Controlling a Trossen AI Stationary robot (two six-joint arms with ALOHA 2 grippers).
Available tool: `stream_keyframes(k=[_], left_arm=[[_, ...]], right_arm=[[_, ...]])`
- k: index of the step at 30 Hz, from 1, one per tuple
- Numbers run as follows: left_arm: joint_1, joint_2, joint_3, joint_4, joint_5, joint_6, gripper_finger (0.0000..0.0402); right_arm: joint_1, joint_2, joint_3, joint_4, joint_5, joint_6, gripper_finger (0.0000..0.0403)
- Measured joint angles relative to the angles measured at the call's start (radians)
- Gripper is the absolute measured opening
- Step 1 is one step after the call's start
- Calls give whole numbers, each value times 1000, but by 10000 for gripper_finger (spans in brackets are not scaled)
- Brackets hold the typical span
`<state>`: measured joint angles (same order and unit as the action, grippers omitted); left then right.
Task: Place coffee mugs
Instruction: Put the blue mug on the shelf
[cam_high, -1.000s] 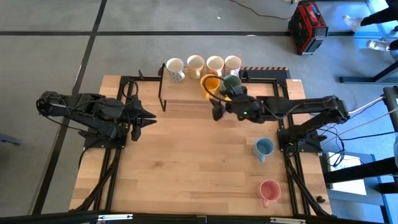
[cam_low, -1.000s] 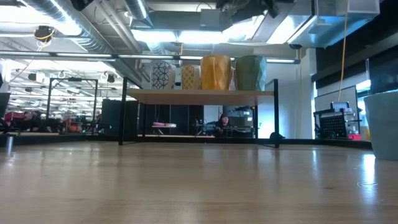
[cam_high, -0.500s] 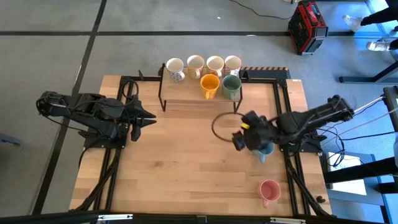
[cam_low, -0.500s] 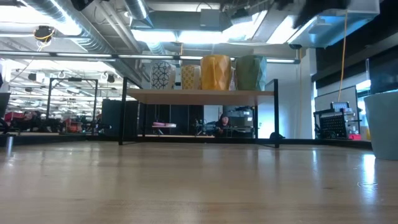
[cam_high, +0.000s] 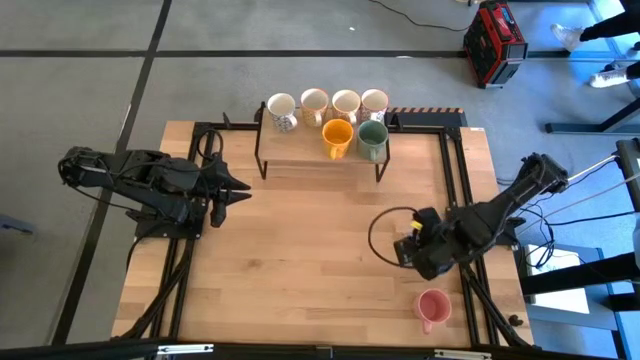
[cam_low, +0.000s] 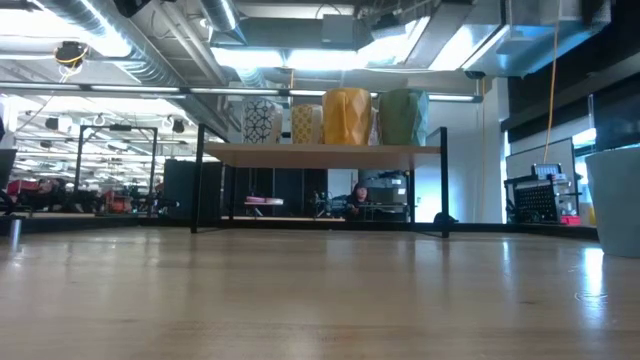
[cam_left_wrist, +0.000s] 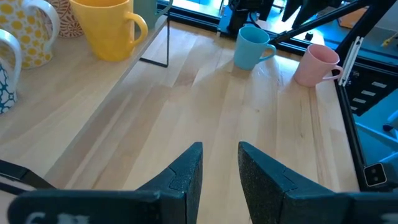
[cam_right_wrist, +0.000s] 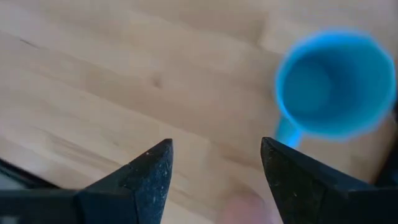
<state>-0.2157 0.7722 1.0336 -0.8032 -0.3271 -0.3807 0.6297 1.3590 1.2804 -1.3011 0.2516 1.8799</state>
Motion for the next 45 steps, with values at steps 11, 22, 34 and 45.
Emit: stream_keyframes(k=[11, 22, 34, 45], left_arm=[[0, 0, 0, 0, 0, 25, 96], [0, 0, 0, 2, -4, 25, 96], [0, 0, 0, 6, -5, 19, 96], [0, 0, 0, 5, -5, 18, 96]], right_arm=[[49, 0, -165, 19, -61, 49, 232], [-85, 0, -327, 150, 0, -249, 232], [-153, 0, -449, 262, -113, -345, 180], [-153, 0, -454, 265, -114, -345, 62]])
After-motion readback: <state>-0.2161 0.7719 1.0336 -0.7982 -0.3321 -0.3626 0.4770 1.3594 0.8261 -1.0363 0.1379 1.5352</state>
